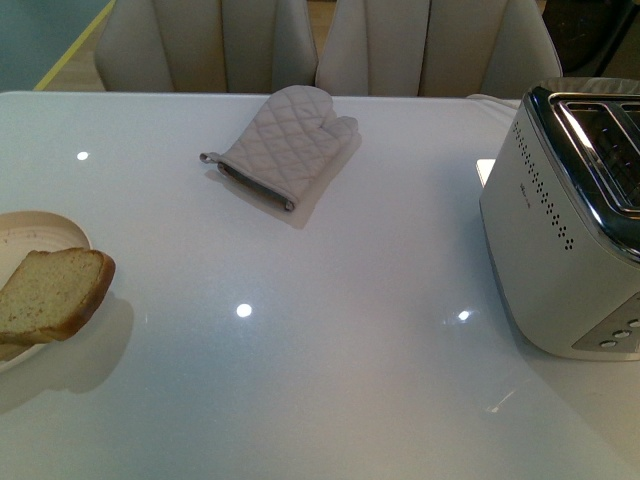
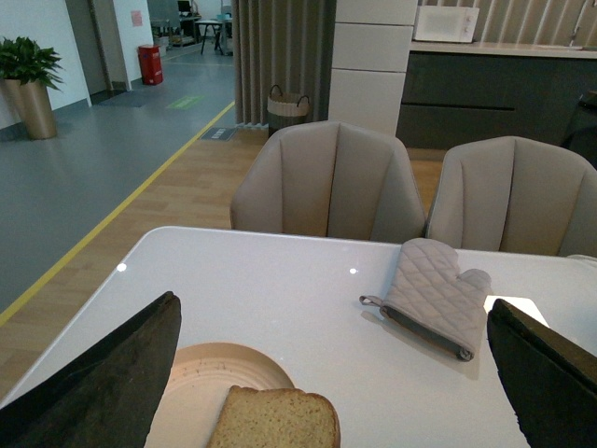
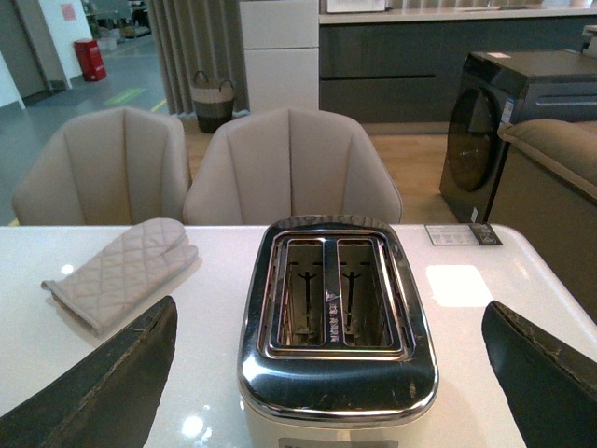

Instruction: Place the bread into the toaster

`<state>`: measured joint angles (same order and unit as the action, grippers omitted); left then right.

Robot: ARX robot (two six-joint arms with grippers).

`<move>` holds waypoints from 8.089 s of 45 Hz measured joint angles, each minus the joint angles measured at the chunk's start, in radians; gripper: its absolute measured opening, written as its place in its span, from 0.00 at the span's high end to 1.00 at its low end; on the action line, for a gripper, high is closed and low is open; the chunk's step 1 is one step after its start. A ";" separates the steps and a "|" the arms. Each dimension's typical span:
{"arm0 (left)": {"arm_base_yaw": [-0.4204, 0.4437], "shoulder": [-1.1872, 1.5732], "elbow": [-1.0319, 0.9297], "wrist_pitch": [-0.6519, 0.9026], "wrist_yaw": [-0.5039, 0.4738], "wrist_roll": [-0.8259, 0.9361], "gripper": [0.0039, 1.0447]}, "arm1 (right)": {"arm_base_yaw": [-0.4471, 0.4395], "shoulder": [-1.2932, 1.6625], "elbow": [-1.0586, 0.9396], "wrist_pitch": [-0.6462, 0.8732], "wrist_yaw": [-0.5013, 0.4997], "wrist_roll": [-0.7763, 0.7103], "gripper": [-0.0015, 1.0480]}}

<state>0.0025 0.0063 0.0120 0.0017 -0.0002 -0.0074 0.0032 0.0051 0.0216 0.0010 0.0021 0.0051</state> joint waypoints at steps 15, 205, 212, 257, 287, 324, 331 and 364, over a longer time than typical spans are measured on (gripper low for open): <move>0.000 0.000 0.000 0.000 0.000 0.000 0.06 | 0.000 0.000 0.000 0.000 0.000 0.000 0.08; -0.003 0.775 0.004 0.747 0.000 -0.007 0.97 | 0.000 -0.001 0.000 -0.001 0.000 0.000 0.08; -0.003 0.631 0.000 0.616 0.000 -0.006 0.97 | 0.000 -0.001 0.000 -0.001 0.000 0.000 0.08; -0.003 0.177 0.000 0.182 0.000 -0.004 0.97 | 0.000 -0.001 0.000 -0.001 0.000 0.000 0.08; -0.003 -0.001 0.000 0.000 0.000 -0.003 0.58 | 0.245 0.663 0.277 -0.049 0.163 0.120 0.08; -0.003 -0.001 0.000 0.000 0.000 -0.002 0.06 | 0.489 1.884 0.677 0.488 -0.101 0.556 0.08; -0.003 -0.001 0.000 0.000 0.000 -0.002 0.06 | 0.492 2.013 0.697 0.547 -0.108 0.606 0.08; -0.003 -0.001 0.000 0.000 0.000 -0.002 0.06 | 0.493 2.293 0.889 0.626 -0.284 0.784 0.08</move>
<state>-0.0010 0.0055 0.0124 0.0013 -0.0002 -0.0090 0.4965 2.2978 0.9104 0.6270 -0.2817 0.7895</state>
